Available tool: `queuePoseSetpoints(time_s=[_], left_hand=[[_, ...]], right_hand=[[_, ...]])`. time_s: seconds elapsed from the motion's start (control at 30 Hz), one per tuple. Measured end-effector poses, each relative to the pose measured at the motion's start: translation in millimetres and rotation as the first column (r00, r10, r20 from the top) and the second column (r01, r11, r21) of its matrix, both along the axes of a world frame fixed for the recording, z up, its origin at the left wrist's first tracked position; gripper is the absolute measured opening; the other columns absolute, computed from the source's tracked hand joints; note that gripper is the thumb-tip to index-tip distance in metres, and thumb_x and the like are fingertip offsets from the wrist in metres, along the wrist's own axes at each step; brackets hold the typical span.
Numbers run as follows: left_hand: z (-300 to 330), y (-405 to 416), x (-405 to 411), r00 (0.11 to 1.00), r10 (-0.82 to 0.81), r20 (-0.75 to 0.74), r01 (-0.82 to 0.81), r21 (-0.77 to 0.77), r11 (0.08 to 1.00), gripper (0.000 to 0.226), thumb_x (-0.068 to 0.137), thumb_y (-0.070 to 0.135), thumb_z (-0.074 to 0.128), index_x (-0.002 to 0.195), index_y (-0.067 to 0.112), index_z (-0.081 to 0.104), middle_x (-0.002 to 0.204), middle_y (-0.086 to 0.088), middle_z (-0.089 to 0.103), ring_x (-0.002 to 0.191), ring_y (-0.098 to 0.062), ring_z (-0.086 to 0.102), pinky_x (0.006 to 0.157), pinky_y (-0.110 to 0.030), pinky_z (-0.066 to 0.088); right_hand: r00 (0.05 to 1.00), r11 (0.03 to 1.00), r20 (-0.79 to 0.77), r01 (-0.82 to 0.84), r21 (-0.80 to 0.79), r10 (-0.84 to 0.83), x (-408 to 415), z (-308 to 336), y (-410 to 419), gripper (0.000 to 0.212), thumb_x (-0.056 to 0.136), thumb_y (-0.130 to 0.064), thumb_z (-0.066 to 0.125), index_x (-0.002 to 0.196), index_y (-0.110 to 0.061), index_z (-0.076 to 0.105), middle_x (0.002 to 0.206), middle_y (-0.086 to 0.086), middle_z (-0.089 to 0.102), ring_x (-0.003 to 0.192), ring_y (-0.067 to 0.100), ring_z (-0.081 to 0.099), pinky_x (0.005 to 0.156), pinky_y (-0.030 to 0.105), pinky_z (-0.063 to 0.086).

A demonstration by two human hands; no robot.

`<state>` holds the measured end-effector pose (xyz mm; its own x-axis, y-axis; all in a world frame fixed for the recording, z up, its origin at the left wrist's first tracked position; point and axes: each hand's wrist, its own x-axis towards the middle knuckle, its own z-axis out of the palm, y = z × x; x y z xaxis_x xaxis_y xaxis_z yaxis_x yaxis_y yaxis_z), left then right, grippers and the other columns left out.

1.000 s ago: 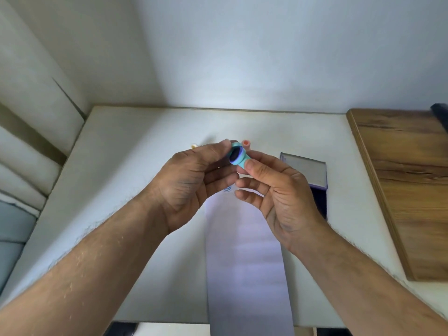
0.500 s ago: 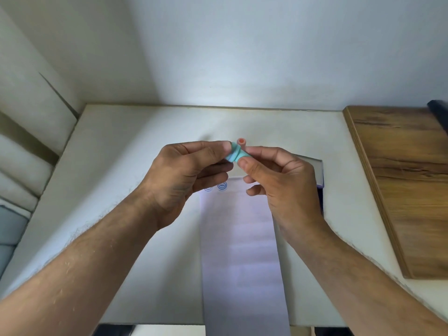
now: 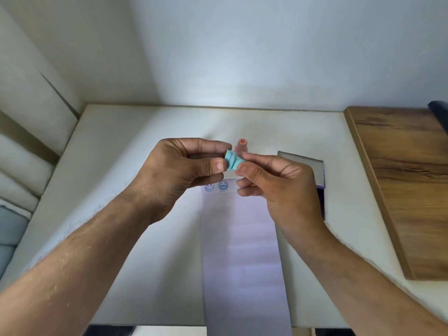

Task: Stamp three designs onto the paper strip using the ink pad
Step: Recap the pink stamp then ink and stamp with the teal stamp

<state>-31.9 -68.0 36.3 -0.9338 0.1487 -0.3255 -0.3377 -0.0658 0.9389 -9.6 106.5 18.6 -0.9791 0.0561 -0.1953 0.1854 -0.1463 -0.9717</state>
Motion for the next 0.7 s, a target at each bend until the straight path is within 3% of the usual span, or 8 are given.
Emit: queuePoseSetpoints(time_s=[0.1, 0.17, 0.3, 0.43, 0.53, 0.6, 0.63, 0.7], left_hand=[[4, -2, -1, 0.995, -0.036, -0.093, 0.030, -0.070, 0.997, 0.026, 0.072, -0.004, 0.073, 0.089, 0.015, 0.078, 0.088, -0.005, 0.078, 0.082, -0.017, 0.075, 0.073, -0.025, 0.058], [9, -4, -1, 0.984, -0.092, -0.155, 0.076, -0.112, 0.991, 0.030, 0.073, -0.009, 0.072, 0.087, 0.017, 0.078, 0.083, -0.001, 0.078, 0.076, -0.012, 0.075, 0.070, -0.020, 0.056], [14, -7, -1, 0.973, -0.131, -0.192, 0.098, -0.172, 0.980, 0.032, 0.066, 0.001, 0.078, 0.090, 0.022, 0.079, 0.086, 0.003, 0.079, 0.083, -0.008, 0.074, 0.079, -0.018, 0.056], [11, -11, -2, 0.988, 0.008, -0.152, -0.033, -0.167, 0.985, 0.047, 0.058, 0.014, 0.084, 0.103, 0.017, 0.075, 0.098, -0.002, 0.078, 0.095, -0.013, 0.073, 0.088, -0.028, 0.056], [9, -14, -4, 0.971, 0.185, -0.153, -0.205, -0.130, 0.970, 0.035, 0.071, -0.001, 0.080, 0.104, 0.013, 0.074, 0.095, -0.004, 0.078, 0.091, -0.017, 0.075, 0.081, -0.027, 0.058], [8, -17, -6, 0.950, 0.269, -0.157, -0.290, -0.138, 0.947, 0.032, 0.076, -0.005, 0.076, 0.104, 0.011, 0.074, 0.095, -0.005, 0.078, 0.089, -0.017, 0.075, 0.079, -0.027, 0.059], [7, -19, -7, 0.942, 0.296, -0.156, -0.318, -0.141, 0.938, 0.031, 0.078, -0.005, 0.075, 0.105, 0.010, 0.074, 0.095, -0.005, 0.077, 0.089, -0.017, 0.075, 0.080, -0.027, 0.059], [5, -22, -8, 0.931, 0.332, -0.153, -0.354, -0.149, 0.923, 0.032, 0.079, -0.006, 0.073, 0.107, 0.009, 0.074, 0.096, -0.005, 0.077, 0.089, -0.015, 0.075, 0.082, -0.028, 0.059]], right_hand=[[0.953, 0.941, 0.293, 0.027, -0.337, 0.078, 1, 3, -6, 0.020, 0.076, -0.021, 0.072, 0.083, -0.002, 0.074, 0.073, 0.014, 0.072, 0.056, 0.017, 0.066, 0.055, 0.024, 0.058], [0.903, 0.868, 0.405, 0.085, -0.490, 0.140, 3, 3, -8, 0.027, 0.078, -0.023, 0.070, 0.088, 0.002, 0.072, 0.075, 0.013, 0.071, 0.059, 0.013, 0.068, 0.054, 0.021, 0.057], [0.874, 0.828, 0.452, 0.114, -0.549, 0.180, 3, 5, -10, 0.025, 0.087, -0.021, 0.068, 0.097, 0.002, 0.072, 0.080, 0.012, 0.071, 0.064, 0.012, 0.069, 0.057, 0.020, 0.058], [0.895, 0.848, 0.421, 0.106, -0.520, 0.146, -1, 5, -11, 0.028, 0.089, -0.020, 0.068, 0.107, 0.001, 0.070, 0.081, 0.012, 0.071, 0.065, 0.013, 0.068, 0.060, 0.023, 0.060], [0.942, 0.937, 0.334, 0.084, -0.340, 0.037, -8, 3, -13, 0.023, 0.088, -0.015, 0.069, 0.105, 0.000, 0.070, 0.084, 0.016, 0.068, 0.064, 0.018, 0.064, 0.060, 0.027, 0.060], [0.982, 1.000, 0.185, 0.019, 0.018, -0.022, -18, 2, -14, 0.018, 0.086, -0.014, 0.071, 0.103, -0.007, 0.073, 0.087, 0.013, 0.070, 0.064, 0.018, 0.063, 0.058, 0.028, 0.059], [0.996, 0.964, 0.085, -0.001, 0.267, -0.022, -24, 0, -15, 0.020, 0.084, -0.016, 0.073, 0.104, -0.013, 0.073, 0.088, 0.007, 0.072, 0.066, 0.016, 0.065, 0.058, 0.029, 0.059], [0.997, 0.754, -0.074, 0.025, 0.656, 0.032, -37, -3, -21, 0.023, 0.080, -0.023, 0.074, 0.103, -0.022, 0.072, 0.089, -0.002, 0.073, 0.075, 0.013, 0.068, 0.068, 0.031, 0.059]])
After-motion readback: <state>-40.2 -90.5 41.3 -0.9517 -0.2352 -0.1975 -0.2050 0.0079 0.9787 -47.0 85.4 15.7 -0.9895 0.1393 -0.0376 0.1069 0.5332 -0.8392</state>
